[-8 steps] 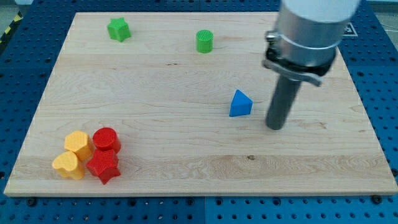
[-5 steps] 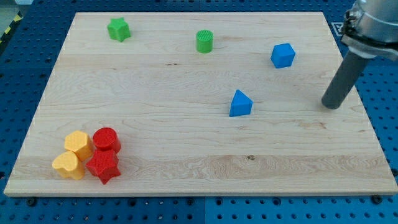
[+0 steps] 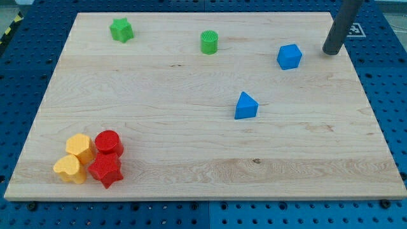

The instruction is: Push the blue cube to the top of the blue triangle

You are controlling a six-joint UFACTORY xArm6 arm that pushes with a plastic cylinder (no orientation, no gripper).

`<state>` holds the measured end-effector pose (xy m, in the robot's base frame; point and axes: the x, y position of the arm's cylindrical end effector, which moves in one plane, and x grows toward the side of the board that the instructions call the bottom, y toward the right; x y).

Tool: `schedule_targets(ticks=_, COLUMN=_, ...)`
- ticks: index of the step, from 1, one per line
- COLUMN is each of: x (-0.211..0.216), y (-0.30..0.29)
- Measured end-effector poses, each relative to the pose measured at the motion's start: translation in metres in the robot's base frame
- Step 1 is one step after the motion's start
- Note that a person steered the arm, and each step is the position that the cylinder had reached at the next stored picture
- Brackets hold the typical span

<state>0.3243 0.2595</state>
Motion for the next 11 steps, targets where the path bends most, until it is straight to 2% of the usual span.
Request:
schedule_targets(ticks=1, x=0.0, y=0.0)
schedule_targets(ticks=3, x=0.0, y=-0.052)
schedule_targets(ticks=5, x=0.025, y=-0.069)
schedule_targets(ticks=8, x=0.05, y=-0.131)
schedule_targets(ticks=10, x=0.005, y=-0.145)
schedule_targets(ticks=11, x=0.004, y=-0.183)
